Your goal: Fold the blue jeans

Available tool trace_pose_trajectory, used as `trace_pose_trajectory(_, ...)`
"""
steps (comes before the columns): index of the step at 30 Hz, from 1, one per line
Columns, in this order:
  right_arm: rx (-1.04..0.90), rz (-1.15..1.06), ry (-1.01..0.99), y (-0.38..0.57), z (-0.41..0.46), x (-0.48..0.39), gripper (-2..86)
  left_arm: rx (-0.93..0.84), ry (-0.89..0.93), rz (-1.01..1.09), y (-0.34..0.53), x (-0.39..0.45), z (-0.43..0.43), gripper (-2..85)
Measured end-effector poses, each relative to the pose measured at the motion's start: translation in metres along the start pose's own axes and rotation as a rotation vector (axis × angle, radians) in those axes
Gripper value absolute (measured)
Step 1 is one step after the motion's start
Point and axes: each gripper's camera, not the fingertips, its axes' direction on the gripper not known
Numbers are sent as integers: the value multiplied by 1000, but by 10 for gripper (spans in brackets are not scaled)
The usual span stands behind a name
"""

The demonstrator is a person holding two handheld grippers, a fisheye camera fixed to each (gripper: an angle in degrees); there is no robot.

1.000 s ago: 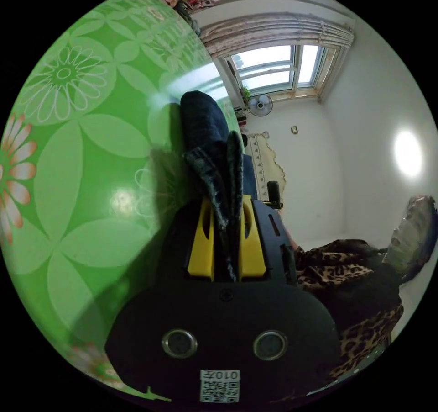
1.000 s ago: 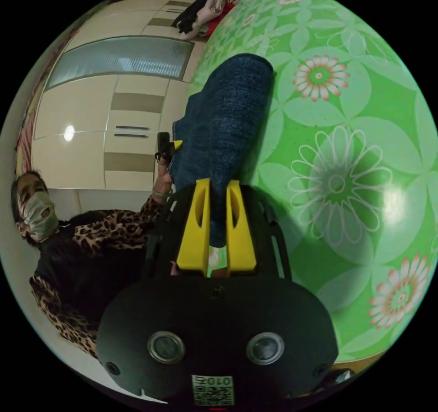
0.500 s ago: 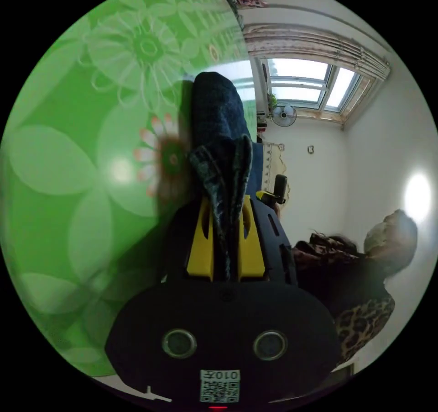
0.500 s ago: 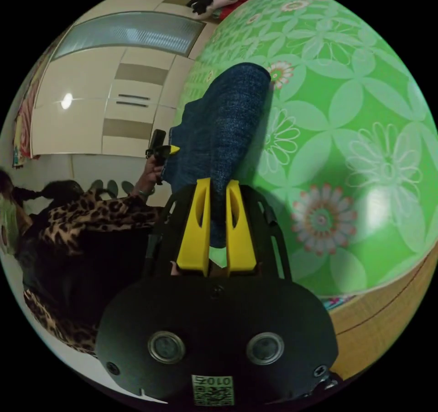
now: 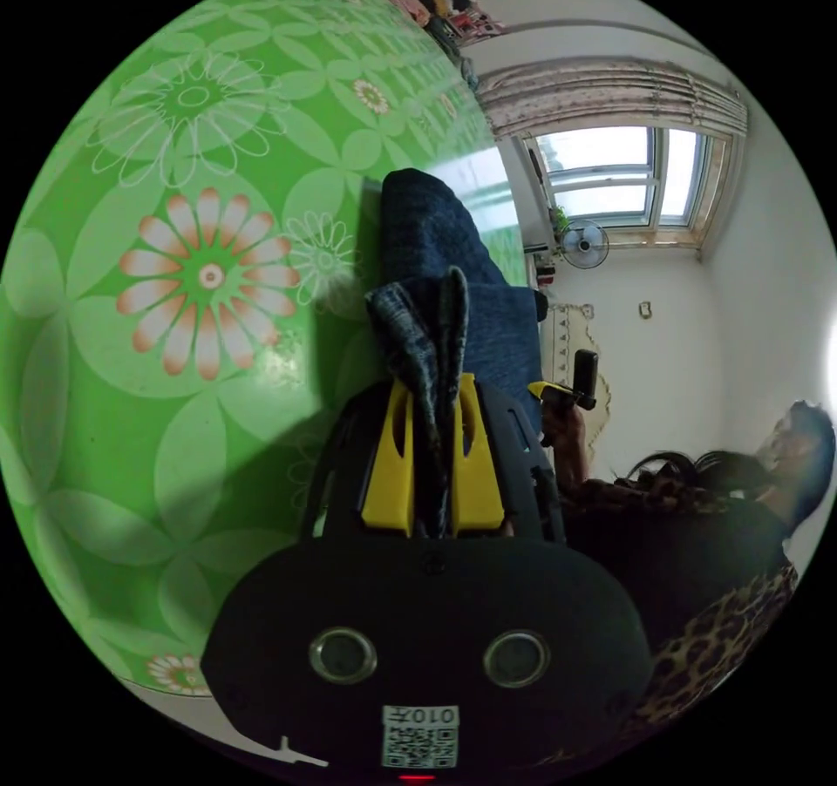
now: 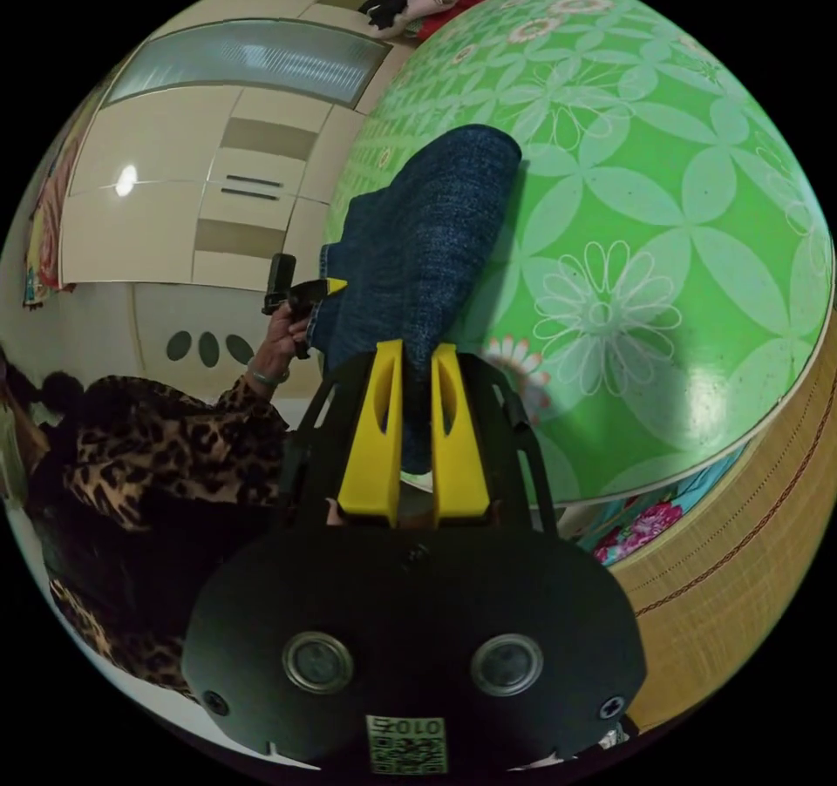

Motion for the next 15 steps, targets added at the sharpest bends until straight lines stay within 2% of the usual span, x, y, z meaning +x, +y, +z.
trace_pose_trajectory(10, -150, 48, 72, -35, 3, -14, 66, 73, 116, 33, 34, 14, -9, 89)
trace_pose_trajectory(15, -159, 21, 10, -42, 0, -6, 66, 75, 96, 9, 49, 37, -15, 83)
